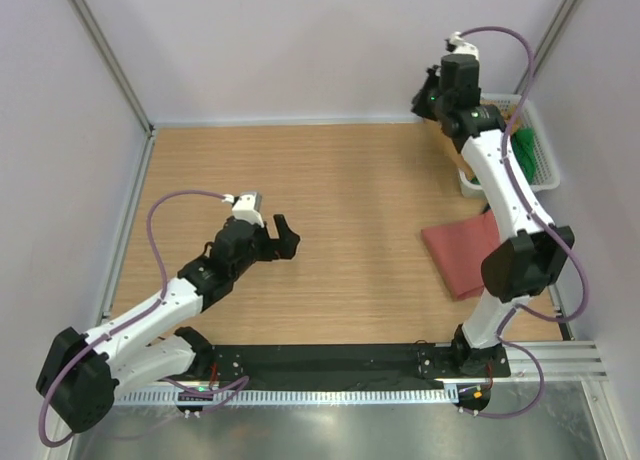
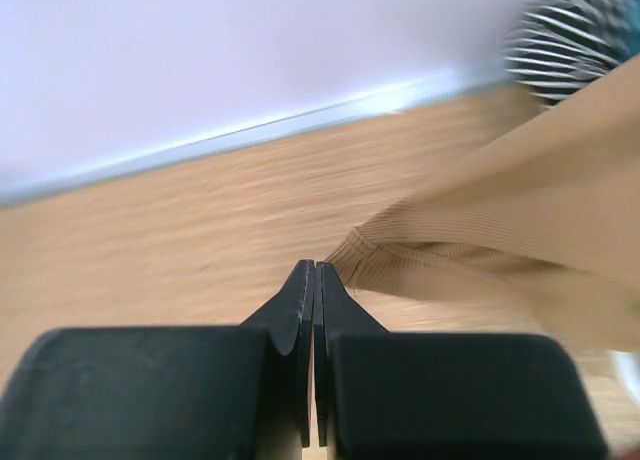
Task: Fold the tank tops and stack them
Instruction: Grab the tank top from the pile, then move the tank top to the center of the board
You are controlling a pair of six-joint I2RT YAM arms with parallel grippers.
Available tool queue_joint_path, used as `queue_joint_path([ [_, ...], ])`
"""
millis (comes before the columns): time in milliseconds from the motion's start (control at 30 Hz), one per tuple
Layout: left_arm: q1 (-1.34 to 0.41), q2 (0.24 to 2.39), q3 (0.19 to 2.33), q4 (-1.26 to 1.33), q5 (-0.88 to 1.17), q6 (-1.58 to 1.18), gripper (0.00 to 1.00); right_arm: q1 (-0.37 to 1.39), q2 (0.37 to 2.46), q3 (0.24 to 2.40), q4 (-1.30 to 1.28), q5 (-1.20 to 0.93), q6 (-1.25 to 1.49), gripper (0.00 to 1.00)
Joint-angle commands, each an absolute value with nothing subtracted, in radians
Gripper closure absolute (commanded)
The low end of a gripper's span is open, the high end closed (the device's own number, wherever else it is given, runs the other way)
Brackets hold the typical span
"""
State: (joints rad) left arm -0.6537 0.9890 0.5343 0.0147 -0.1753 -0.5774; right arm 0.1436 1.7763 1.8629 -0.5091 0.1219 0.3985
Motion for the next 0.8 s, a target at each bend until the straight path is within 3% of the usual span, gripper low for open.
queue_joint_path([
  [0, -0.660, 0.942, 0.551, -0.024, -0.204, -0.603, 0.00, 0.297, 1.571, 1.919, -0.486, 0.038, 0.293, 0.99],
  [333, -0.660, 0.769, 0.522, -0.115, -0.337, -0.621, 0.01, 0.439, 1.391, 1.761, -0.450, -0.219, 0.291, 0.98],
  [367, -0.660, 0.758, 0.519, -0.121, -0.362, -0.620, 0.01, 0.439, 1.394, 1.750, -0.462, -0.207, 0.290, 0.88],
  [467, -0.660, 0.703, 0.508, -0.150, -0.399, -0.618, 0.00, 0.439, 1.427, 1.694, -0.495, -0.170, 0.305, 0.22],
  [500, -0.660, 0.692, 0.505, -0.156, -0.414, -0.617, 0.00, 0.439, 1.437, 1.660, -0.506, -0.146, 0.316, 0.19],
  [567, -0.660, 0.674, 0.500, -0.172, -0.419, -0.611, 0.00, 0.439, 1.462, 1.620, -0.528, -0.162, 0.333, 0.22],
  [700, -0.660, 0.693, 0.512, -0.215, -0.422, -0.609, 0.00, 0.451, 1.442, 1.374, -0.467, -0.253, 0.350, 0.52],
  [767, -0.660, 0.727, 0.521, -0.245, -0.431, -0.611, 0.01, 0.494, 1.421, 1.240, -0.428, -0.274, 0.356, 0.56],
])
